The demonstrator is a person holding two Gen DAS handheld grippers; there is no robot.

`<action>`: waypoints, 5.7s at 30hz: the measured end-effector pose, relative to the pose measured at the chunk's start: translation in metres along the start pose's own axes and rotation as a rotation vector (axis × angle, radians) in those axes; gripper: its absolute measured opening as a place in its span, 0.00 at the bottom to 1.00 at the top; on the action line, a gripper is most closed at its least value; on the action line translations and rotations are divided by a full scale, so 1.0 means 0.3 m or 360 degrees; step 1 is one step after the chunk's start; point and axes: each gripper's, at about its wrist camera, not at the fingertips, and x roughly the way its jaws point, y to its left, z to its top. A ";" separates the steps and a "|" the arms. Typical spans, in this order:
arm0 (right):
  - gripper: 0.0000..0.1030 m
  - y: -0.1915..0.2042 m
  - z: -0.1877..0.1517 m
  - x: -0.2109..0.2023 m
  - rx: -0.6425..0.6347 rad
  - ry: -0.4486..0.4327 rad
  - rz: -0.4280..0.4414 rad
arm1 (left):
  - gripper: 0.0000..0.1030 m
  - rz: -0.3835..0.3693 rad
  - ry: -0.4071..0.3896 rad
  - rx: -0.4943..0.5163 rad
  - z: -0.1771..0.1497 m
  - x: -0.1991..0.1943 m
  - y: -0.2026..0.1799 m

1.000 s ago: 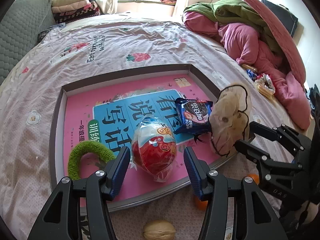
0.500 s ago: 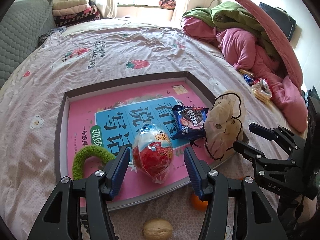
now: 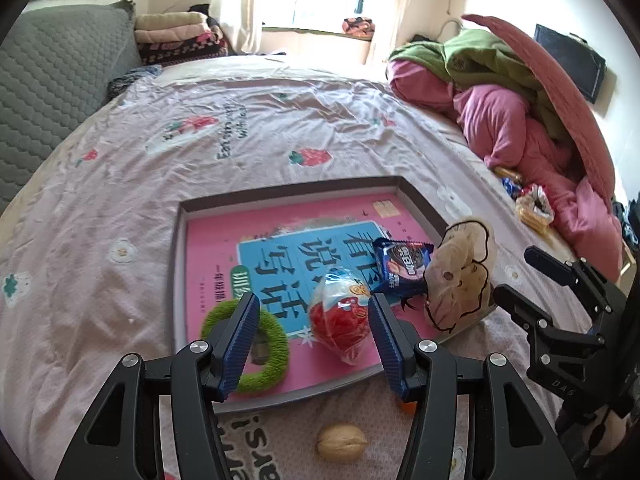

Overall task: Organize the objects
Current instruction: 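Withdraw both tools from the tray toward the remaining items, then move the left tool to the large Kinder Joy egg while the right tool approaches an orange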

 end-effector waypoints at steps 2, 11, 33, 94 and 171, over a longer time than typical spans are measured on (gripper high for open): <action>0.60 0.008 0.005 -0.011 -0.0009 -0.0022 0.0012 | 0.56 0.0019 -0.0025 -0.0014 0.001 -0.029 0.012; 0.61 0.004 0.020 -0.055 0.0010 -0.0094 0.0041 | 0.56 0.0085 -0.0084 -0.0094 -0.029 -0.108 0.064; 0.62 0.030 0.029 -0.127 -0.0031 -0.0222 0.0128 | 0.56 0.0174 -0.0135 -0.0115 -0.105 -0.199 0.072; 0.68 0.215 -0.073 -0.231 -0.0093 -0.0202 0.0326 | 0.67 0.0390 -0.0150 -0.0194 -0.368 -0.377 0.030; 0.40 0.369 -0.170 0.099 -0.0332 0.0290 0.0218 | 0.67 0.0221 0.0148 -0.0330 -0.453 -0.015 0.074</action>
